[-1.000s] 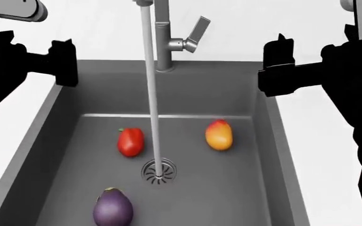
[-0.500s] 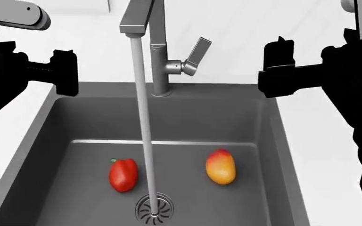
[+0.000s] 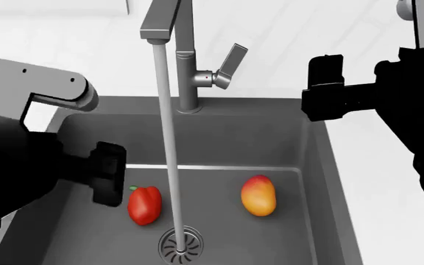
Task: Pick the eggplants and mangos from the sink and place them in one bowl. Place the bell pepper in the other bowl. Then turn off the sink faucet.
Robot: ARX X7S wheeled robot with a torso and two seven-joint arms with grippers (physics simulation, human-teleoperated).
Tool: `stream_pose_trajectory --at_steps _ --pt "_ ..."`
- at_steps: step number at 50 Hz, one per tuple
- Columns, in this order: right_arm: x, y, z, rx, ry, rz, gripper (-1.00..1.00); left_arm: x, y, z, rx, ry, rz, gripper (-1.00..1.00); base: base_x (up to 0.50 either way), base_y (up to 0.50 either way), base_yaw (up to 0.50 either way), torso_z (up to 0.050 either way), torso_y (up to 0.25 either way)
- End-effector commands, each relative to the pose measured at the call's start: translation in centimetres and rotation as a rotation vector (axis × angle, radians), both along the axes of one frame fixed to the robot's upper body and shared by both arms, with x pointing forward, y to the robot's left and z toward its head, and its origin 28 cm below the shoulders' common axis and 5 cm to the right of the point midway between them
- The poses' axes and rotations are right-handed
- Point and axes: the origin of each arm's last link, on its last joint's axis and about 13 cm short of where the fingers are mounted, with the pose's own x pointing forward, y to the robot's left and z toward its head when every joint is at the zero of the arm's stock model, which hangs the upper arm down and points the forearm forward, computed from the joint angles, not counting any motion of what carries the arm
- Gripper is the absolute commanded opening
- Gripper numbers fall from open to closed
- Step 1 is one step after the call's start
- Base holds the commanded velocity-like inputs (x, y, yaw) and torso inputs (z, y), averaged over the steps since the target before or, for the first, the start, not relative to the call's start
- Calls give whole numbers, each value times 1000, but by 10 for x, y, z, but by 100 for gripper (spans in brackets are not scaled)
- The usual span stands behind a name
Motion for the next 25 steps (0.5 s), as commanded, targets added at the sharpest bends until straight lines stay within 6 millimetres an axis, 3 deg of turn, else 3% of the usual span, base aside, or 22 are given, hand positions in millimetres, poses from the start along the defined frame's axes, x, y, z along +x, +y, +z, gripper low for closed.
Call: stream_pose_trajectory --at_steps 1,10,13,17,25 --pt "-1 0 0 6 18 5 100 -41 -8 -7 -26 167 -160 100 0 0 0 0 0" --pt "-1 0 0 1 28 4 100 -37 -14 -33 16 242 -170 100 0 0 0 0 0" --pt "-1 0 0 2 32 5 100 -26 -14 -53 30 321 -139 100 0 0 0 0 0" --pt "-1 0 1 0 43 1 100 -14 -13 -66 41 380 -128 100 0 0 0 0 0" --pt "-1 0 1 0 54 3 100 -20 -18 -83 61 465 -147 100 0 0 0 0 0"
